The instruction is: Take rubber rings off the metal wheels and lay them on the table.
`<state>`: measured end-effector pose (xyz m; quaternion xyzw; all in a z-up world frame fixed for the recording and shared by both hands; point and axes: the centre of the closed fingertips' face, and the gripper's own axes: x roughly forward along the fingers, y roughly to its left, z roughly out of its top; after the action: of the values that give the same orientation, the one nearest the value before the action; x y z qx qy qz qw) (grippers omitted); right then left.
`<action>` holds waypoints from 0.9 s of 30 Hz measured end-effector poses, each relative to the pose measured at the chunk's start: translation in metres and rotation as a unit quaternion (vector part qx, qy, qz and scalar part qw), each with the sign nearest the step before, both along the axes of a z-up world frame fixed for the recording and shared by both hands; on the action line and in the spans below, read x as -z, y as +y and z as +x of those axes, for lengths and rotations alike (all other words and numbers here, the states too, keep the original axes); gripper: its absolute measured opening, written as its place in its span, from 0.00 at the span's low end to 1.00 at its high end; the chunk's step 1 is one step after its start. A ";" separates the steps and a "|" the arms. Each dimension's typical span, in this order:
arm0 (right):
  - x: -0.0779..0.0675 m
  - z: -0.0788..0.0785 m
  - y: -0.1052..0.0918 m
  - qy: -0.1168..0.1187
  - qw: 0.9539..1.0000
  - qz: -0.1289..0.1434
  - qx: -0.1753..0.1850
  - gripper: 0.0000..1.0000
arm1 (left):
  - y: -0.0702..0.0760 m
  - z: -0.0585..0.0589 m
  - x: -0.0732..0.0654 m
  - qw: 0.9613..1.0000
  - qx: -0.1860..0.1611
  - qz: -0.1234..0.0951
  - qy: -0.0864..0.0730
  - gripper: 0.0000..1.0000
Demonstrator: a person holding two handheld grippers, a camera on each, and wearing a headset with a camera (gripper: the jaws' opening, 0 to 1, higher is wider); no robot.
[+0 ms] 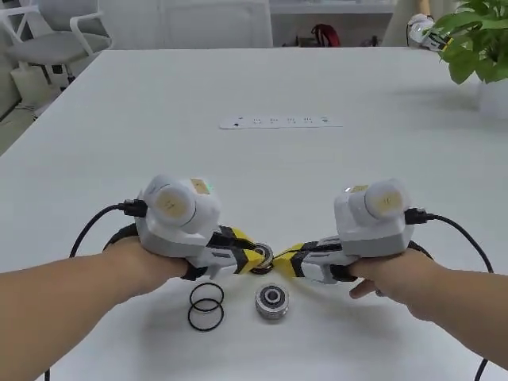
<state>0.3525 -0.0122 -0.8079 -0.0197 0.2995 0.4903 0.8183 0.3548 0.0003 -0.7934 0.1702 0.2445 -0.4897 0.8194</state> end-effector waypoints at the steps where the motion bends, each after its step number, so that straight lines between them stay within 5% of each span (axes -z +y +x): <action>1: 0.000 0.000 0.000 0.001 1.000 0.000 0.000 0.00 | 0.000 0.000 0.000 1.000 0.000 0.000 0.000 0.13; 18: -0.008 -0.003 -0.003 0.050 0.998 0.035 0.026 0.00 | -0.001 -0.004 0.000 1.000 0.001 0.014 0.000 0.13; 27: -0.012 0.002 -0.003 0.085 0.992 0.073 0.065 0.00 | -0.001 -0.006 0.000 1.000 -0.005 0.013 0.006 0.12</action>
<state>0.3544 -0.0148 -0.7960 0.1013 0.3325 0.4563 0.8191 0.3489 -0.0007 -0.7935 0.1766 0.2565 -0.4833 0.8182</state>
